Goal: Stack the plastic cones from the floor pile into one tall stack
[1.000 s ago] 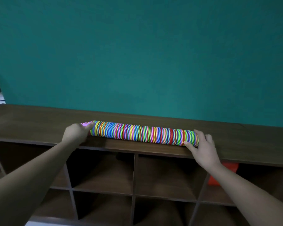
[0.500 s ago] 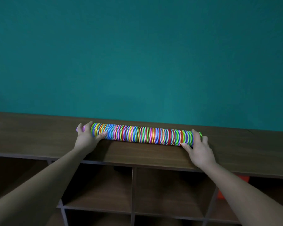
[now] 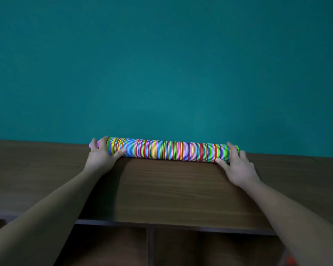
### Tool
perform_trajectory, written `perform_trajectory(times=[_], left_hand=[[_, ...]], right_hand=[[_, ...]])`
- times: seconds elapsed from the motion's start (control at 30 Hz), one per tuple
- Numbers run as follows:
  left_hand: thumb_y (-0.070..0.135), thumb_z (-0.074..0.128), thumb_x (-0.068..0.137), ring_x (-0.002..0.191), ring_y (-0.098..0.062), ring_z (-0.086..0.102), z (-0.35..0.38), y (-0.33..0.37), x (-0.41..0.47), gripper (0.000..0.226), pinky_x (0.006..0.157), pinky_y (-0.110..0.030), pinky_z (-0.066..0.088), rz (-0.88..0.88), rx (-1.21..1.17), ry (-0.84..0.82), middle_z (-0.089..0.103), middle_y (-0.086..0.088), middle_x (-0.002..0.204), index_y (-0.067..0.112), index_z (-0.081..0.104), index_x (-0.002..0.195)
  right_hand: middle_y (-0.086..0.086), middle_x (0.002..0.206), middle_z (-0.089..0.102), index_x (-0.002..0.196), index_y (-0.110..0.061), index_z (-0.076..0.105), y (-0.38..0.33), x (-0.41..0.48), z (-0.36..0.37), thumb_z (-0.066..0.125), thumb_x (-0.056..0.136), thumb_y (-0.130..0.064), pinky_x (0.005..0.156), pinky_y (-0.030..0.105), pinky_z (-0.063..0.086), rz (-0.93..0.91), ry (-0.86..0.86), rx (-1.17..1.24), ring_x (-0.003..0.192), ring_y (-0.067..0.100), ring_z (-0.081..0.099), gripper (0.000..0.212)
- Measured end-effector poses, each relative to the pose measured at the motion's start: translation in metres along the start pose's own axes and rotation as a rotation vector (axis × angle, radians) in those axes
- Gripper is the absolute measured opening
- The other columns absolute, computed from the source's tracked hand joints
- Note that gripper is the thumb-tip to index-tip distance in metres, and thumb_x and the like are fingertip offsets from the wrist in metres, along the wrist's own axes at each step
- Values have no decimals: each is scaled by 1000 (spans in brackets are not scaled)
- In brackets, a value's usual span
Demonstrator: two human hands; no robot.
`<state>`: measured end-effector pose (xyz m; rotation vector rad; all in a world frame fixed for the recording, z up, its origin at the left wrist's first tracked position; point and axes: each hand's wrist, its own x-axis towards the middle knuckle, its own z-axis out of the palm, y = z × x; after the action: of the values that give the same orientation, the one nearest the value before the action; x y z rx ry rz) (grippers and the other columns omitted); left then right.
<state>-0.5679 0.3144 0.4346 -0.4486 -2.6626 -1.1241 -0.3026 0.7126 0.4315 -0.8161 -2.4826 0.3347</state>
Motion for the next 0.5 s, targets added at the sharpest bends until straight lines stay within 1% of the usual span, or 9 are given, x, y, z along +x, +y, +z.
perform_trajectory(times=[0.2, 0.5], left_hand=[[85, 64, 78, 144, -48, 46, 18, 3, 28, 106, 116, -55, 43, 12, 32, -1, 7, -15, 172, 30, 27, 160], [82, 67, 78, 138, -49, 51, 28, 1, 47, 104, 113, -55, 45, 31, 61, 11, 10, -16, 170, 27, 29, 157]], right_hand=[[15, 136, 47, 159, -36, 12, 1, 30, 15, 43, 99, -70, 106, 54, 40, 9, 32, -50, 128, 38, 53, 76], [17, 134, 50, 160, -37, 12, 1, 51, 26, 43, 98, -70, 107, 53, 40, 17, 37, -105, 127, 38, 54, 76]])
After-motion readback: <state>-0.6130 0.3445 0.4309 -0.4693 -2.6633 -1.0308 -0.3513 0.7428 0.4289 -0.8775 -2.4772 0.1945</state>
